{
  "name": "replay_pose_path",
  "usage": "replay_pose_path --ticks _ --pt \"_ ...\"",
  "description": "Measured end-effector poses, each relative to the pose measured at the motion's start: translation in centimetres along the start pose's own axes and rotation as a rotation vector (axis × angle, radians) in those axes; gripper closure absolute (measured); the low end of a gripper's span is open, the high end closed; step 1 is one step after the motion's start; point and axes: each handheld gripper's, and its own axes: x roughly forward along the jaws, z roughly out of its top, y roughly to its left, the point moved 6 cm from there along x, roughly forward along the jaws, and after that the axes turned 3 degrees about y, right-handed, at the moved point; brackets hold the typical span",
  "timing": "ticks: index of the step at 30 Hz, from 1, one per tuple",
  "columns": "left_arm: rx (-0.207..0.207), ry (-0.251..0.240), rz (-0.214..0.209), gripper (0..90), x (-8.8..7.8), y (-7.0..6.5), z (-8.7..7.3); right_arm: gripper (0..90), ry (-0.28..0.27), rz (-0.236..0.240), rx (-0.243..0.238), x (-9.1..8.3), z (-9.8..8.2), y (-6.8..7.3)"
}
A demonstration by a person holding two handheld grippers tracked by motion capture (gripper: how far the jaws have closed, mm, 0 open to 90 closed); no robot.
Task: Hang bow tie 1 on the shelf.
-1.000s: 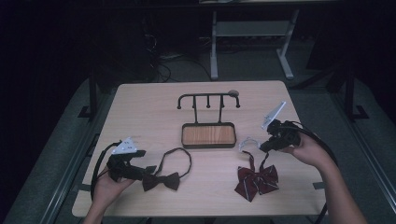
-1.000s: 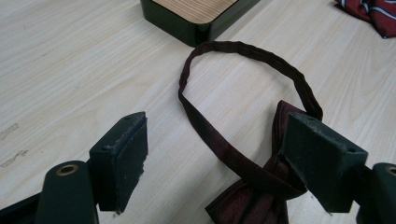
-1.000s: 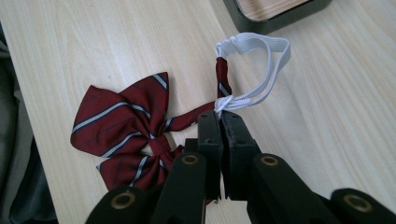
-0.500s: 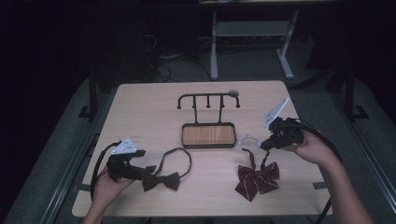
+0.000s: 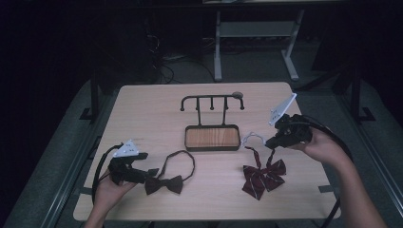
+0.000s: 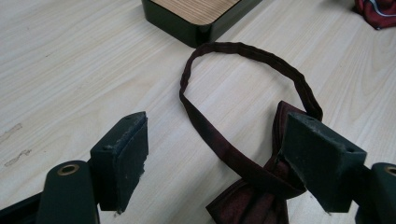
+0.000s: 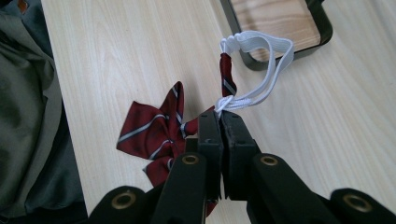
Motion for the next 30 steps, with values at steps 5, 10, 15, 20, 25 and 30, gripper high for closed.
replay_pose_path --ticks 5,10,15,20,25,30 --pt "0.0 -0.001 0.0 22.7 0.0 0.0 0.0 86.9 -0.001 -0.003 -0.006 -0.7 0.6 0.0" --pt "-0.007 -0.011 0.0 22.7 -0.1 0.0 0.0 86.9 -0.007 -0.004 -0.022 -1.4 1.4 0.1" --pt "-0.009 -0.01 -0.001 22.6 -0.1 0.0 0.1 86.9 -0.006 -0.012 -0.032 -2.1 2.1 0.1" --pt "-0.007 -0.011 -0.001 22.7 -0.1 0.0 0.1 86.9 -0.008 -0.02 -0.036 -2.7 2.7 0.0" --pt "-0.008 -0.01 -0.003 22.6 -0.1 0.0 0.1 86.9 -0.012 -0.03 -0.043 -3.3 3.3 -0.3" --pt "-0.009 -0.011 -0.004 22.7 -0.1 0.0 0.1 86.9 -0.01 -0.029 -0.046 -3.6 4.1 -0.3"
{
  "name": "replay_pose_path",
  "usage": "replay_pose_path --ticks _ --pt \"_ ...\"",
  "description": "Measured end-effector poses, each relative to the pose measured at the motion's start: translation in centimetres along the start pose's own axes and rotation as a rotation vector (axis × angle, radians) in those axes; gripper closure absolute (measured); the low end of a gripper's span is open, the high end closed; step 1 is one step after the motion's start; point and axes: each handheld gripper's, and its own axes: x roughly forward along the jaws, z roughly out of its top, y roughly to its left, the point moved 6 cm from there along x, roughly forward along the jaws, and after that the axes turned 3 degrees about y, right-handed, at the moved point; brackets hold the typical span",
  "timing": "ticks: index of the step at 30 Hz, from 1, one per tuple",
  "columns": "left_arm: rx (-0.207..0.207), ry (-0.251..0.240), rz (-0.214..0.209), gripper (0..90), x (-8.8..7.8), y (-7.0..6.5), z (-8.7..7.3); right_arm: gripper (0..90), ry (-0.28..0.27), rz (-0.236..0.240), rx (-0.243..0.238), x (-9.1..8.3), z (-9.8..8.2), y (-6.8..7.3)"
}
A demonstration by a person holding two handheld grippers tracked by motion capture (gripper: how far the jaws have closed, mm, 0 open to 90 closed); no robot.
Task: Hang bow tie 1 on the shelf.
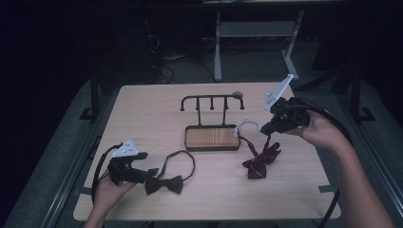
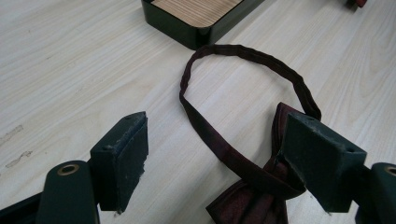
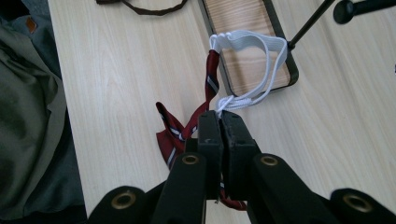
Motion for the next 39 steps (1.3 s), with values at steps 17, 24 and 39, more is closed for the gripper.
replay_pose_path --ticks 17,24,39 --pt "-0.001 -0.004 -0.003 22.6 0.0 0.0 0.0 86.9 -0.013 -0.015 -0.005 -1.3 2.3 -1.3" --pt "-0.011 -0.011 -0.004 22.7 -0.1 -0.1 0.0 86.9 -0.009 -0.016 0.015 -1.4 2.8 -2.2" --pt "-0.001 -0.008 -0.011 22.7 0.1 -0.2 0.0 86.8 0.001 -0.022 0.055 -0.9 3.3 -4.3"
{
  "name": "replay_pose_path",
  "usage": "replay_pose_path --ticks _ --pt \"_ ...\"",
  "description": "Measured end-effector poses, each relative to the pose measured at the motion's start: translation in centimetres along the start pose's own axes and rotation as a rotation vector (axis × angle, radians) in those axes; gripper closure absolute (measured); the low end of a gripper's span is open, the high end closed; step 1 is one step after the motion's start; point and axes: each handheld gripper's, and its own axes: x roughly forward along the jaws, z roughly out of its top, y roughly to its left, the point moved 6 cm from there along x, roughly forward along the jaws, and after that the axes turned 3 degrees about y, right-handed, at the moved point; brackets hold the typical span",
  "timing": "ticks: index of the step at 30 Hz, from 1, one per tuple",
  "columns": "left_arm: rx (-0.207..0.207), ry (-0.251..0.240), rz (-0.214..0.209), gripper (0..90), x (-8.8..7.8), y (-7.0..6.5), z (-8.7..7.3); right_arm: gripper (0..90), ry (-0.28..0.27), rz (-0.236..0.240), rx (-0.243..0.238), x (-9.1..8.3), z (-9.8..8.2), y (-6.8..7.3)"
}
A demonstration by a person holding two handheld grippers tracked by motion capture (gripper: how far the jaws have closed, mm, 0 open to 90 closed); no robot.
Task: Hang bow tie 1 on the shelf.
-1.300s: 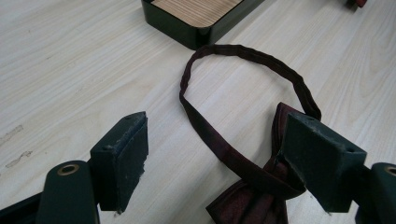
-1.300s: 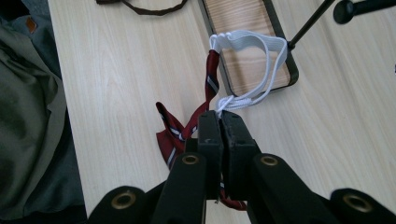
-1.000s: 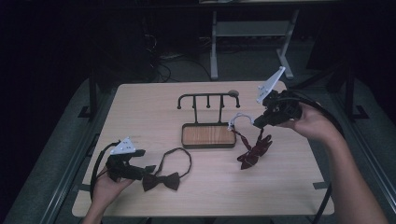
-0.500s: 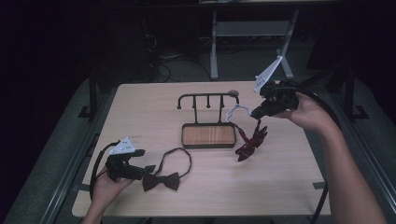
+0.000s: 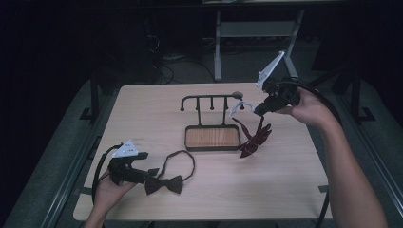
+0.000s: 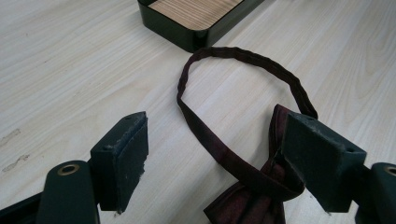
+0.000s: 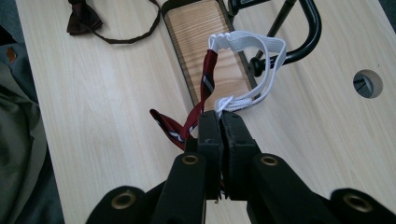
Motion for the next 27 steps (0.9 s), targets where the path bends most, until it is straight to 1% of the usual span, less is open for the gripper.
replay_pose_path --ticks 6,9,11,14,15,16,20,23,27 --pt "0.0 -0.008 -0.007 22.7 -0.1 0.0 0.1 86.9 -0.006 0.001 0.017 0.0 0.2 -0.8" --pt "0.002 -0.006 -0.011 22.7 -0.1 -0.2 0.2 86.9 -0.01 0.004 0.031 0.2 0.2 -1.3" --pt "0.01 -0.002 -0.011 22.7 0.0 -0.2 0.2 86.9 -0.01 0.008 0.04 0.4 0.2 -1.6" --pt "0.005 0.003 -0.015 22.7 0.1 -0.2 0.1 86.8 -0.01 0.009 0.047 0.7 0.2 -2.1" --pt "0.004 0.003 -0.014 22.7 0.1 -0.2 0.1 86.8 -0.01 0.01 0.055 0.7 0.2 -2.1" --pt "0.002 0.002 -0.015 22.7 0.1 -0.2 0.1 86.8 -0.014 0.013 0.052 0.8 0.2 -2.3" --pt "0.002 0.0 -0.015 22.7 0.1 -0.2 0.1 86.8 -0.007 0.013 0.063 1.1 0.1 -2.6" --pt "0.01 0.004 -0.014 22.7 0.1 -0.2 0.1 86.8 -0.012 0.017 0.069 1.3 0.1 -2.9" --pt "0.003 -0.001 -0.015 22.7 0.0 -0.2 0.1 86.8 -0.012 0.024 0.074 1.7 0.1 -3.1"
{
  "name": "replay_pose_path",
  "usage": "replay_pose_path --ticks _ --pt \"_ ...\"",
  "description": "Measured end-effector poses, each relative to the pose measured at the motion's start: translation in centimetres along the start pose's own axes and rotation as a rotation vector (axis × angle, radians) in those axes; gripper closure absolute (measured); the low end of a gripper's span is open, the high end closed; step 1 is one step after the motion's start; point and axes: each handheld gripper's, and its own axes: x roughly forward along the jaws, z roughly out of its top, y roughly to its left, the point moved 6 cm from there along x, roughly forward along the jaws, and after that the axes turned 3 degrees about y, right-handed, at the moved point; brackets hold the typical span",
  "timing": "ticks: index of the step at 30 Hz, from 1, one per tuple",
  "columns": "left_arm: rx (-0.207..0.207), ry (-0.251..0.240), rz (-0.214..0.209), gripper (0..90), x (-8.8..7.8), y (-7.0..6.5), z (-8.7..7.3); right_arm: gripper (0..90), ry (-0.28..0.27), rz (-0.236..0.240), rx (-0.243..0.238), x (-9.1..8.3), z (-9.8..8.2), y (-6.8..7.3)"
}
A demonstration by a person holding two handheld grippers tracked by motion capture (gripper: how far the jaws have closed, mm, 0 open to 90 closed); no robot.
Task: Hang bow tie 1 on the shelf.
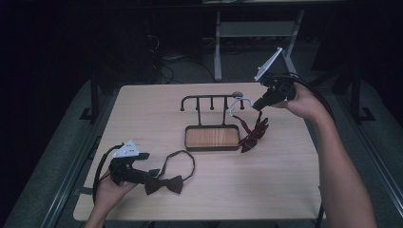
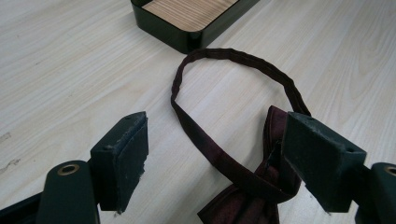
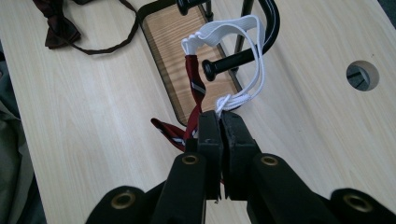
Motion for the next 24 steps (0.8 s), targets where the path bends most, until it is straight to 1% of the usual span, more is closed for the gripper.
replay_pose_path --ticks 2,5,14,17,19,24 --pt "-0.002 -0.003 -0.003 22.7 -0.1 0.0 0.0 86.8 -0.001 0.008 0.006 0.1 0.1 0.0" --pt "0.014 -0.003 0.0 22.7 -0.1 0.0 0.1 86.7 0.004 0.01 0.01 0.4 0.2 -0.2" --pt "0.003 -0.001 0.0 22.7 -0.1 0.0 0.0 86.6 0.017 0.005 0.027 1.1 0.0 -0.8" --pt "0.003 -0.001 0.0 22.7 -0.1 0.0 0.0 86.5 0.029 0.002 0.032 1.4 -0.2 -0.8" --pt "0.004 -0.001 0.001 22.7 -0.1 0.0 0.1 86.3 0.025 0.002 0.034 1.5 -0.2 -0.8" --pt "0.008 -0.001 0.001 22.7 -0.2 0.0 0.1 82.2 0.018 -0.003 0.047 1.5 -0.4 -0.9"
